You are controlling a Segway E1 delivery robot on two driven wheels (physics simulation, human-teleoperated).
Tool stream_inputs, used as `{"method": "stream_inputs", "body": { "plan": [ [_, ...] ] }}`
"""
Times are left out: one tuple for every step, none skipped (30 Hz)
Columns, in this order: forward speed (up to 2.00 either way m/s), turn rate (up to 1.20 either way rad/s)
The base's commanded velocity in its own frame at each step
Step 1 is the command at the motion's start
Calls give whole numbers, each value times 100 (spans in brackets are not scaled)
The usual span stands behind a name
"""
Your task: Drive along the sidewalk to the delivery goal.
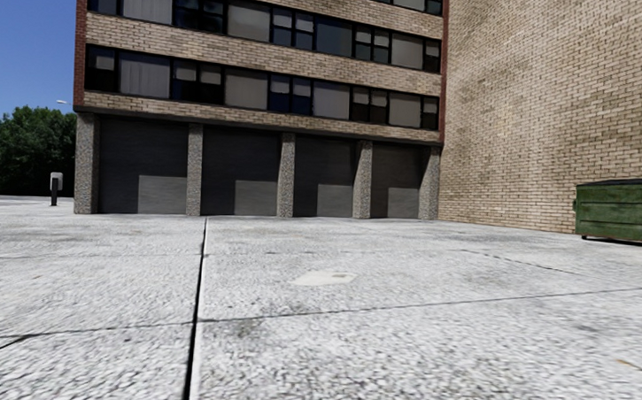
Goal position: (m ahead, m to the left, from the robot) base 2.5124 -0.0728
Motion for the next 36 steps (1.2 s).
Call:
{"method": "stream_inputs", "body": {
  "plan": [
    [184, 0],
    [184, 0],
    [184, 0],
    [184, 0],
    [184, 0],
    [184, 0],
    [186, 0],
    [188, 0],
    [188, 0],
    [188, 0],
    [188, 0],
    [188, 0],
    [188, 0],
    [188, 0],
    [188, 0],
    [192, 0],
    [197, 0],
    [198, 0],
    [198, 0],
    [198, 2],
    [198, 8],
    [198, 12],
    [198, 12],
    [198, 14],
    [198, 15],
    [198, 16],
    [198, 16],
    [198, 16],
    [198, 16],
    [198, 16],
    [198, 16],
    [198, 12],
    [198, 4],
    [198, 0],
    [198, 0],
    [198, 0]
  ]
}}
